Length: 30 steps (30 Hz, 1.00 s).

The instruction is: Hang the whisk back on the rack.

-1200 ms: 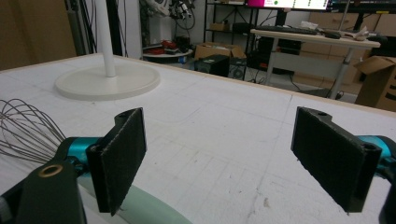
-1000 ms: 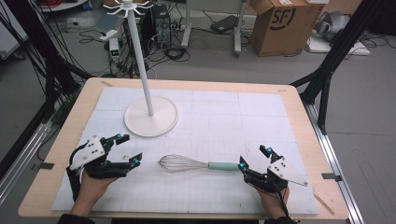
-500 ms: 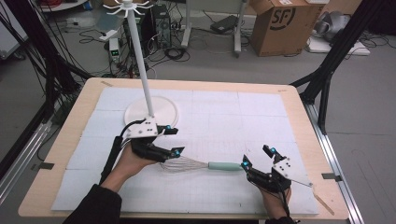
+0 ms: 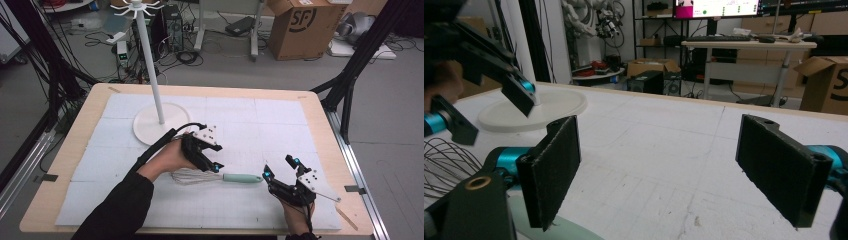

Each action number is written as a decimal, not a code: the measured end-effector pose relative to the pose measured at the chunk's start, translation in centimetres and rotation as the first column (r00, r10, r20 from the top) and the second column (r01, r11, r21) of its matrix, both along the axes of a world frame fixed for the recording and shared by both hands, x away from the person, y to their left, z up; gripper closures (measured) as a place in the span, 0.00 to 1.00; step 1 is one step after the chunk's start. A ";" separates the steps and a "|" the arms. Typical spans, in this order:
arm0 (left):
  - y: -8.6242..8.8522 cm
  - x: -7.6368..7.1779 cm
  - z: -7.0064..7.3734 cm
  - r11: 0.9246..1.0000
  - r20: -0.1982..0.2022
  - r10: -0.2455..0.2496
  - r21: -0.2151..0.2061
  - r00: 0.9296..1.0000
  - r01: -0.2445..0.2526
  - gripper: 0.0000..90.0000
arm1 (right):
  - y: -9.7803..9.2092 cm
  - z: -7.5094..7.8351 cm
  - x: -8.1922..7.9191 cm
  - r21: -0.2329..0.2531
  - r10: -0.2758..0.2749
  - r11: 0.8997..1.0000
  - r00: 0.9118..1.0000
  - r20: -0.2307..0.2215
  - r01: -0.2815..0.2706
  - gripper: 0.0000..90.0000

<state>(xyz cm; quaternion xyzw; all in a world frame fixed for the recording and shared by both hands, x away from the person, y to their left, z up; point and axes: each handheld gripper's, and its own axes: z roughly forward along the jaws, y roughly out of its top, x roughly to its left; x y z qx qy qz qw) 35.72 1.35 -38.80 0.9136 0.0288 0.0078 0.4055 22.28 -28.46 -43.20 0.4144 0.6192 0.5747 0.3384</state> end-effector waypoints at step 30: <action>-7.3 -1.2 -4.5 0.931 -0.030 -0.189 0.311 0.982 0.189 0.52 | -0.7 0.2 -0.1 0.026 -0.017 1.000 1.000 0.014 0.016 0.19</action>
